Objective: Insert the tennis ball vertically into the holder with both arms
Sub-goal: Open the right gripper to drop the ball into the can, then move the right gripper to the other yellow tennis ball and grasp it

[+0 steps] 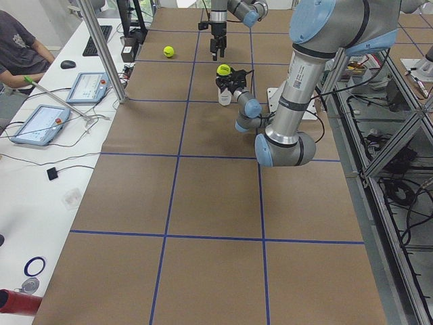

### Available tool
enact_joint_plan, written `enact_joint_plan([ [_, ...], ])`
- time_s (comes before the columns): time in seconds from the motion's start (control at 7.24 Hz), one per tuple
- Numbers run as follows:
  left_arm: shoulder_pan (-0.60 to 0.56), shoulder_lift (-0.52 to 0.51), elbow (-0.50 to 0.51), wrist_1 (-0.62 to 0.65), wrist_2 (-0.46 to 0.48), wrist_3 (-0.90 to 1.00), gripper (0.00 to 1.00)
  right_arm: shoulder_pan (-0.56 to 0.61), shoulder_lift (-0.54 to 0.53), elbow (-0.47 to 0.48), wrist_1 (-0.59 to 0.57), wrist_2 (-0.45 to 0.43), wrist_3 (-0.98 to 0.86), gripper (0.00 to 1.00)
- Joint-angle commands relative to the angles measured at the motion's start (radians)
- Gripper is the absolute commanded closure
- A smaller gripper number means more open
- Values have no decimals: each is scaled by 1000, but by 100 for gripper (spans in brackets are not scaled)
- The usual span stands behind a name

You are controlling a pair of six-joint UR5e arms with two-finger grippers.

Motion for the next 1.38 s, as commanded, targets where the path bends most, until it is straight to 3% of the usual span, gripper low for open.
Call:
enact_joint_plan([
  [0.0, 1, -1, 0, -2, 0, 0, 9, 112, -83, -3, 2, 79, -86, 1],
  [0.28, 6, -1, 0, -2, 3, -2, 7, 232, -185, -50, -1, 109, -320, 1],
  [0.55, 7, 0, 0, -14, 6, 0, 5, 353, -200, -238, 7, 100, -573, 1],
  [0.83, 7, -1, 0, -16, 6, -2, 5, 418, -155, -456, 51, 62, -670, 1],
  [1.24, 12, -1, -2, -16, 6, -5, 5, 417, -103, -788, 419, -127, -673, 1],
])
